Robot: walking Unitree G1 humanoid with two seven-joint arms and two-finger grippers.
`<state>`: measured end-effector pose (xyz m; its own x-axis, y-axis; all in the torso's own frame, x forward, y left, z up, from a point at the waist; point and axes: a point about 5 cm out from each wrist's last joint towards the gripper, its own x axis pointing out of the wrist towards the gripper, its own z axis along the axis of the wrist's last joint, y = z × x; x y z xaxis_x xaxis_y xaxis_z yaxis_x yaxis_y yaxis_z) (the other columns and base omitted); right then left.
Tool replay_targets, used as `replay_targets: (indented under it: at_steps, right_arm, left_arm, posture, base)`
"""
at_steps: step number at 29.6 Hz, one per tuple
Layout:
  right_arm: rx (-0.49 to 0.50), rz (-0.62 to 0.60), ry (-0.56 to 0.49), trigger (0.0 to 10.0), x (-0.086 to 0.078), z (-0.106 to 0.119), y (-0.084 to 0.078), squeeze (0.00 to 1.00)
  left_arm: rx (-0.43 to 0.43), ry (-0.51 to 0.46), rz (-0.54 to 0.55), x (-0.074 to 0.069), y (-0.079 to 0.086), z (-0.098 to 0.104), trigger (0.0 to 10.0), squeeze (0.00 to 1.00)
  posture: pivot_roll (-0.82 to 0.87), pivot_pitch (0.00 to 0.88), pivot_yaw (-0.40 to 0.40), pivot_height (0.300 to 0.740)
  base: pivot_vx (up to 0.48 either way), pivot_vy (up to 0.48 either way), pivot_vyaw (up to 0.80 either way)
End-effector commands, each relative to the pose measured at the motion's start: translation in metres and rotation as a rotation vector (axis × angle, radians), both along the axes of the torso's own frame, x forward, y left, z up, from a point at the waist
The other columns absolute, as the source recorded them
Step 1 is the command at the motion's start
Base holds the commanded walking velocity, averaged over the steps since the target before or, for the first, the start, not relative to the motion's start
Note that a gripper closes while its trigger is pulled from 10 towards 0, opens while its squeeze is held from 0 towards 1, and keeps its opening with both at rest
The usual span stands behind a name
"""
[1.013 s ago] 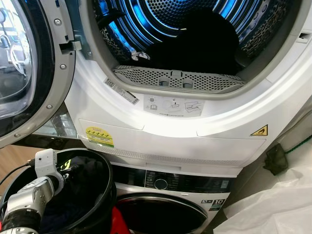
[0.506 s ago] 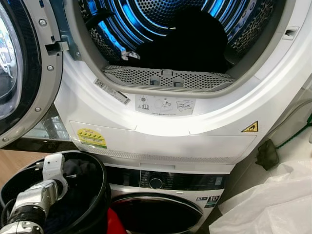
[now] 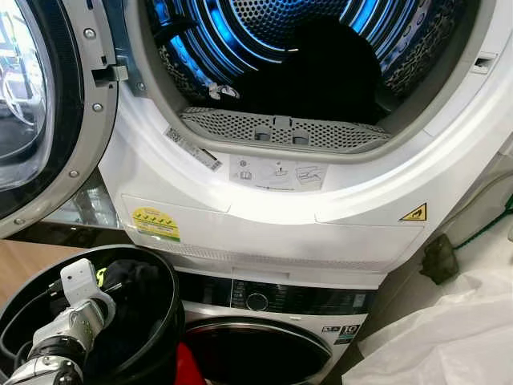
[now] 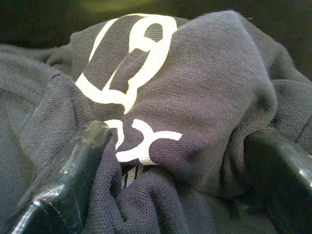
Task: Clothes washing
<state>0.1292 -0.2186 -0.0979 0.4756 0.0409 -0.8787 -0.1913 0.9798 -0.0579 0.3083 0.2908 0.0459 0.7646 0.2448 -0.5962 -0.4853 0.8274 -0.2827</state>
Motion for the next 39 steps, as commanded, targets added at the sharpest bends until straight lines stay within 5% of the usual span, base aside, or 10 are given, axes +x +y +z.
replay_targets:
  at_steps: [1, 12, 13, 14, 15, 24, 31, 39]
  right_arm:
    - [-0.02, -0.005, 0.0, 10.0, -0.002, 0.001, -0.007, 0.0]
    - [-0.051, -0.041, 0.026, 10.0, -0.016, 0.001, -0.026, 0.0]
    - [-0.054, -0.043, 0.029, 10.0, -0.017, 0.001, -0.027, 0.0]
    - [-0.056, -0.043, 0.03, 10.0, -0.018, 0.002, -0.028, 0.0]
    - [-0.06, -0.039, 0.039, 10.0, -0.02, 0.001, -0.03, 0.0]
    - [-0.057, -0.045, 0.063, 10.0, -0.027, 0.0, -0.031, 0.0]
    - [-0.053, -0.05, 0.075, 10.0, -0.03, -0.002, -0.029, 0.0]
    - [-0.055, -0.048, 0.075, 10.0, -0.029, -0.002, -0.029, 0.0]
  left_arm:
    - [-0.054, 0.064, 0.019, -0.004, -0.01, -0.012, 10.0, 0.0]
    - [-0.025, 0.078, 0.067, 0.005, -0.008, -0.003, 10.0, 0.0]
    - [-0.027, 0.083, 0.061, 0.004, -0.009, -0.004, 3.8, 0.0]
    - [-0.03, 0.086, 0.058, 0.004, -0.01, -0.004, 3.8, 0.0]
    - [-0.018, 0.099, 0.033, 0.003, -0.012, -0.007, 0.0, 0.0]
    - [0.085, 0.167, -0.094, -0.004, -0.013, -0.016, 0.0, 0.0]
    - [0.097, 0.206, -0.087, -0.015, -0.008, -0.025, 0.0, 0.0]
    - [0.108, 0.182, -0.085, -0.011, -0.008, -0.021, 0.0, 0.0]
  posture:
    - [-0.01, 0.0, -0.144, 0.74]
    - [-0.06, 0.0, -0.143, 0.74]
    - [-0.07, 0.0, -0.142, 0.74]
    - [-0.07, 0.0, -0.142, 0.74]
    - [-0.06, 0.0, -0.142, 0.74]
    - [-0.05, 0.0, -0.138, 0.74]
    - [-0.05, 0.0, -0.137, 0.74]
    - [-0.06, 0.001, -0.135, 0.74]
  base:
    - [0.0, 0.0, 0.0]
    - [0.0, 0.0, 0.0]
    - [0.0, 0.0, 0.0]
    - [0.0, 0.0, 0.0]
    - [0.0, 0.0, 0.0]
    - [0.0, 0.0, 0.0]
    - [0.0, 0.0, 0.0]
    - [0.0, 0.0, 0.0]
